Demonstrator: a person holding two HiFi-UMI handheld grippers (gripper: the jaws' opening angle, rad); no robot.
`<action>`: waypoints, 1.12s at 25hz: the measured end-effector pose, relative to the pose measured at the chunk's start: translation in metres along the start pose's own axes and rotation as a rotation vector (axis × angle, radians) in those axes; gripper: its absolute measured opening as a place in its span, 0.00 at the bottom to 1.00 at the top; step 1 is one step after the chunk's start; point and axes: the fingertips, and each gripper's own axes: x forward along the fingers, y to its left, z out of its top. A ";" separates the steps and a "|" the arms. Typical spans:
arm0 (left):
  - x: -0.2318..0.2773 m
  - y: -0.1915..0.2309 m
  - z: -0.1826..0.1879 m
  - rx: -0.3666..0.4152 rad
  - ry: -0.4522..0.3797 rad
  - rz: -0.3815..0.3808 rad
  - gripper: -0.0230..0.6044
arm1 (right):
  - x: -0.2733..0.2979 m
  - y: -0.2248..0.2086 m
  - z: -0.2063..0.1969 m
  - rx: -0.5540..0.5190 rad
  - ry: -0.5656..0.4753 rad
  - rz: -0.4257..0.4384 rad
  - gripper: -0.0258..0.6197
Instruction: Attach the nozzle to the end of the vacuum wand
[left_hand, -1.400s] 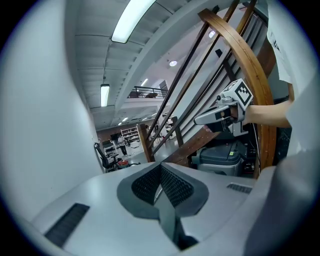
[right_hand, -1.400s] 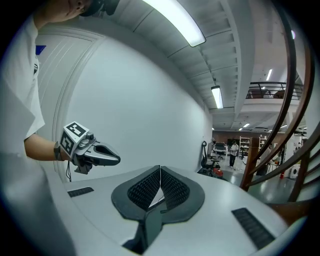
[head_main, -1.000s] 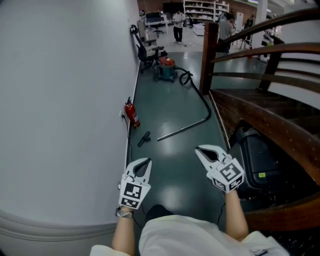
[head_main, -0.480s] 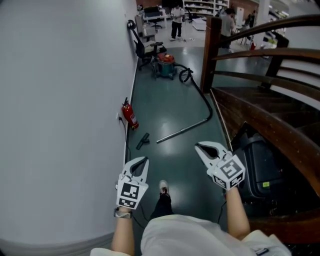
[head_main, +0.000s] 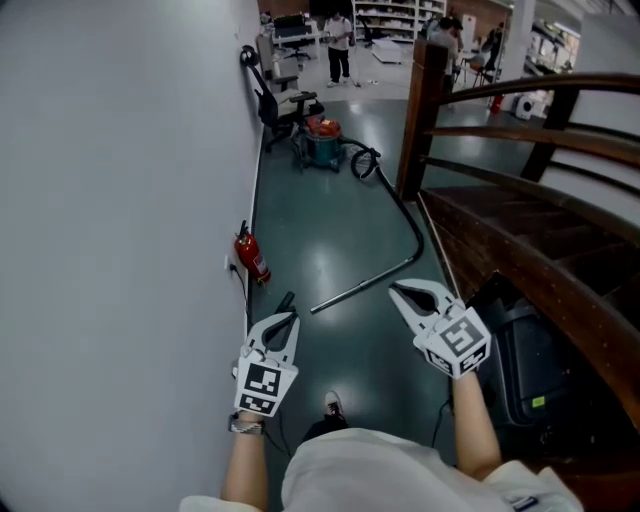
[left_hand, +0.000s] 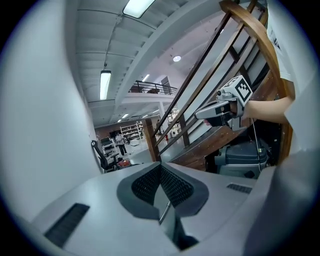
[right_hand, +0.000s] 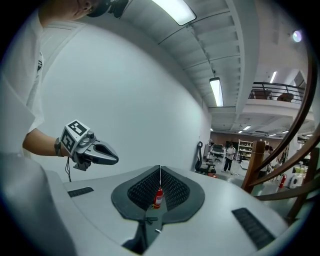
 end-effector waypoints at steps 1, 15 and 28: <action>0.007 0.009 0.002 0.000 -0.001 -0.004 0.03 | 0.008 -0.006 0.003 -0.004 -0.002 -0.004 0.08; 0.068 0.085 -0.013 -0.023 0.019 -0.032 0.03 | 0.098 -0.038 -0.014 -0.005 0.071 -0.002 0.08; 0.108 0.111 -0.024 -0.019 0.035 -0.083 0.03 | 0.138 -0.057 -0.019 0.006 0.089 0.001 0.08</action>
